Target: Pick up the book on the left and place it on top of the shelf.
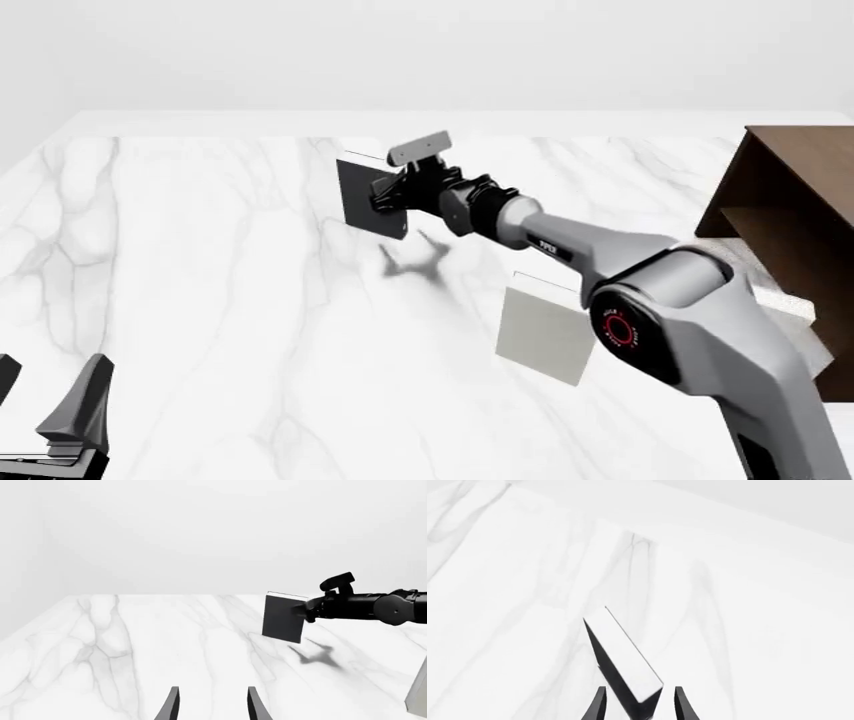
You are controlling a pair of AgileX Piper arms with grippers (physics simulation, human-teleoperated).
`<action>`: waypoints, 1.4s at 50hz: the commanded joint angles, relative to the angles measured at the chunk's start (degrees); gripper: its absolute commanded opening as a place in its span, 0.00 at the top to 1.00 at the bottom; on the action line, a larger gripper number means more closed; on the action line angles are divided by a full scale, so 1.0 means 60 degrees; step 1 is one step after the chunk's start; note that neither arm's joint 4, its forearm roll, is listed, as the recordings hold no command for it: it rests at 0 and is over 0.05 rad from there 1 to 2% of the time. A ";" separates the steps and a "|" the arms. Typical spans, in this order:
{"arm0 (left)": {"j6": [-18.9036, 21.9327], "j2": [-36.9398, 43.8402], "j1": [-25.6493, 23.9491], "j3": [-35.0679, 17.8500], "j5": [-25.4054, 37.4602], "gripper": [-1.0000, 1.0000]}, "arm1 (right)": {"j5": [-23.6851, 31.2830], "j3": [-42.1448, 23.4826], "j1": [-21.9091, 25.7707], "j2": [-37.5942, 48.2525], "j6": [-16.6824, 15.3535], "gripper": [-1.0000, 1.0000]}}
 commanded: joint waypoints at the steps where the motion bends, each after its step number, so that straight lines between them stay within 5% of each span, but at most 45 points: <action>1: 0.0000 0.0000 0.0000 0.0000 0.0000 0.00 | 0.0073 -0.0312 0.0011 0.0389 0.0110 0.00; 39: 0.0000 0.0000 0.0000 0.0000 0.0000 0.00 | 0.0763 -0.2105 0.0000 0.1521 0.0241 0.00; 40: 0.0000 0.0000 0.0000 0.0000 0.0000 0.00 | 0.0768 -0.2135 -0.0013 0.1538 0.0228 1.00; 51: 0.0000 0.0000 0.0000 0.0000 0.0000 0.00 | 0.0381 -0.1569 0.0054 0.1176 0.0366 1.00; 70: 0.0000 0.0000 0.0000 0.0000 0.0000 0.00 | -0.1454 0.1321 -0.0116 -0.1630 0.0517 1.00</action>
